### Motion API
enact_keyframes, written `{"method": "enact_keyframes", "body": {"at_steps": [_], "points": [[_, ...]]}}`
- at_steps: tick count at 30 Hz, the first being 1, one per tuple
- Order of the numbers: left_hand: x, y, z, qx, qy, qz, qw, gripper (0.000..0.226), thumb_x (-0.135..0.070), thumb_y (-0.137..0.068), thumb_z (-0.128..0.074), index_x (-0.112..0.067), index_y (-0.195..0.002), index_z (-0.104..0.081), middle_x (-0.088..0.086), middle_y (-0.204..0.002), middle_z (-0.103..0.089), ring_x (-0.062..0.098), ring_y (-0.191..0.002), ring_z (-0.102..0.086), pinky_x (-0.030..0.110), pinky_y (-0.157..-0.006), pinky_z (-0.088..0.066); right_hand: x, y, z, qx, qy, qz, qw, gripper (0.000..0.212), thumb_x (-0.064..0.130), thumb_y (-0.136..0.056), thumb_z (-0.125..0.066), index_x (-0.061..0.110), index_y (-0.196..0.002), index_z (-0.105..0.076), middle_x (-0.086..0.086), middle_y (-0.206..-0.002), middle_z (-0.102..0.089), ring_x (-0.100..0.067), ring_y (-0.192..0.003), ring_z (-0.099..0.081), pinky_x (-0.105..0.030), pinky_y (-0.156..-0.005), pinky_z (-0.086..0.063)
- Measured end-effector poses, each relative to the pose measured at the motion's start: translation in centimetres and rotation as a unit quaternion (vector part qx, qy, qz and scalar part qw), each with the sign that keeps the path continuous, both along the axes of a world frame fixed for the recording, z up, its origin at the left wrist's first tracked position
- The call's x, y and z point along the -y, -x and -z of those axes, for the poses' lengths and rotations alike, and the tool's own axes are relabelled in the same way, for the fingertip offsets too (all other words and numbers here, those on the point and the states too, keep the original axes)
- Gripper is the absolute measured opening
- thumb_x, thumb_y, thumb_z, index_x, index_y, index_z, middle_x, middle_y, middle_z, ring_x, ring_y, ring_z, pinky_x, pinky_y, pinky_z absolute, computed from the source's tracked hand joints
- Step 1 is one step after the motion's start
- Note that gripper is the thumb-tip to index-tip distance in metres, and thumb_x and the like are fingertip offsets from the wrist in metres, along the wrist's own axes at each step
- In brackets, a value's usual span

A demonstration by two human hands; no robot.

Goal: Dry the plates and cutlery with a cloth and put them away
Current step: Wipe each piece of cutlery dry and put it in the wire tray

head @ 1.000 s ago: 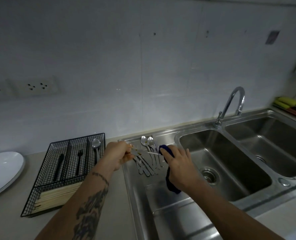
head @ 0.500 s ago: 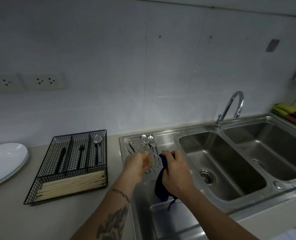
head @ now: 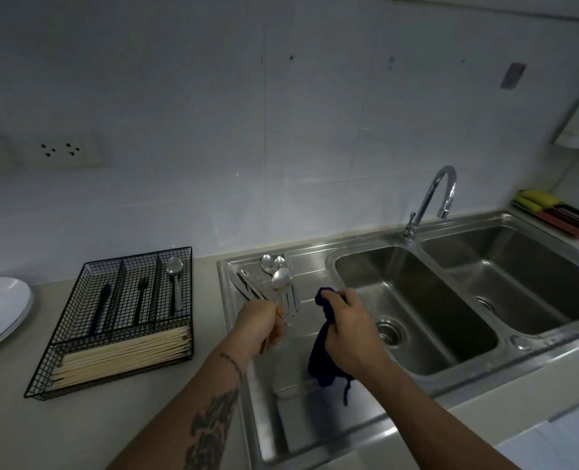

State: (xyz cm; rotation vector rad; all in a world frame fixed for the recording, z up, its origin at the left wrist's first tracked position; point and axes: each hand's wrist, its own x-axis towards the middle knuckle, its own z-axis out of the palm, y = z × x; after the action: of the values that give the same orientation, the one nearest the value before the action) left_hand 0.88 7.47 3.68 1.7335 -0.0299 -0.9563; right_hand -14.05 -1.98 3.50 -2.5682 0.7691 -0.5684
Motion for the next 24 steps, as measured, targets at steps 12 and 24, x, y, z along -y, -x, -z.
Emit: {"method": "enact_keyframes", "body": {"at_steps": [12, 24], "points": [[-1.4, 0.4, -1.8, 0.328, -0.11, 0.227, 0.91, 0.024, -0.013, -0.088, -0.055, -0.003, -0.089, -0.076, 0.009, -0.097, -0.074, 0.023, -0.091, -0.068, 0.036, -0.083, -0.055, 0.3, -1.7, 0.2, -0.061, 0.198, -0.119, 0.971, 0.073, 0.0, -0.061, -0.07, 0.01, -0.131, -0.053, -0.01, -0.126, -0.052, -0.03, -0.119, -0.048, -0.045, -0.101, -0.043], [-2.9, -0.6, -2.3, 0.447, -0.109, 0.305, 0.834, 0.025, -0.015, -0.094, -0.052, -0.013, -0.088, -0.076, 0.004, -0.079, -0.069, 0.016, -0.062, -0.057, 0.023, -0.054, -0.038, 1.7, -1.9, -1.4, 0.084, 0.116, 0.006, 0.99, 0.062, -0.011, -0.068, -0.064, 0.008, -0.127, -0.06, -0.011, -0.122, -0.059, -0.028, -0.107, -0.054, -0.034, -0.094, -0.047]]}}
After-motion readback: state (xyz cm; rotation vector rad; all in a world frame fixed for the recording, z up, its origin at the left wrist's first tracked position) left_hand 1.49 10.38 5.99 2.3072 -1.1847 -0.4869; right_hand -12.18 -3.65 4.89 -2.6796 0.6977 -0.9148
